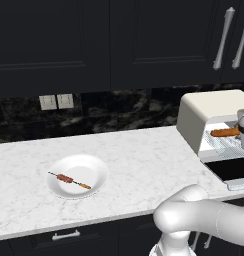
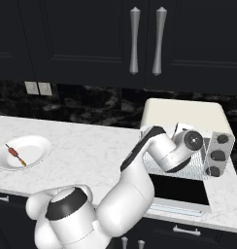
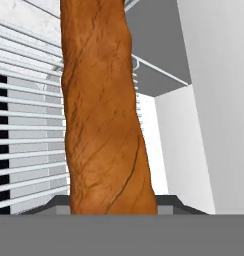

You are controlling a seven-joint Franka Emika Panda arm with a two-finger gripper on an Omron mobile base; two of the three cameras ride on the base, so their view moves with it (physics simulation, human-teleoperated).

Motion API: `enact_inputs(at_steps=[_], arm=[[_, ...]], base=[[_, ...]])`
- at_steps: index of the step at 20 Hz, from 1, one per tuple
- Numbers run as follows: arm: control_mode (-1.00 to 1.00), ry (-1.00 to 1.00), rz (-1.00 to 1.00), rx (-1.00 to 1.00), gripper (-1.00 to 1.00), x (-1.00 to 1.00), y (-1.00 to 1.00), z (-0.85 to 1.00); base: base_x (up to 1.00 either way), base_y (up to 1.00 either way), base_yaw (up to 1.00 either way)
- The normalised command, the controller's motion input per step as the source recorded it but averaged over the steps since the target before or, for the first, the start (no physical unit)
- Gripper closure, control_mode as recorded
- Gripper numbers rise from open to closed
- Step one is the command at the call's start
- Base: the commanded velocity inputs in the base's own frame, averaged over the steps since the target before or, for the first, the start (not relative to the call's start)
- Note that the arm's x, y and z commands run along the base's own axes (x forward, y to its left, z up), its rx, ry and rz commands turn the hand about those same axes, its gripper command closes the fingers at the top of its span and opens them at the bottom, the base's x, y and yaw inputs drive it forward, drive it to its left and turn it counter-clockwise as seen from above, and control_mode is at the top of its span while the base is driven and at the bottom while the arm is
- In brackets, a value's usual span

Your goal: Pick up the kebab skewer and baguette bread, and place them inside the toaster oven. Close the toaster oven door and start by setting the timer.

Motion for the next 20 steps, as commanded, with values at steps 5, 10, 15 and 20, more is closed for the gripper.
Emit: enact_inputs(at_steps=[5,10,15,20], arm=[[-1.0,0.0,0.03,0.0,1.0,0.21,-0.05,-0.19],[-1.0,0.01,0.04,0.0,1.0,0.05,-0.16,-0.17],[-1.0,0.02,0.0,0.0,1.0,0.22,0.0,-0.03],[-1.0,0.01,0.0,0.0,-1.0,0.2,0.0,-0.04]], base=[[0.0,0.0,0.0],[0.0,0.0,0.0],[0.0,0.0,0.0],[0.0,0.0,0.0]])
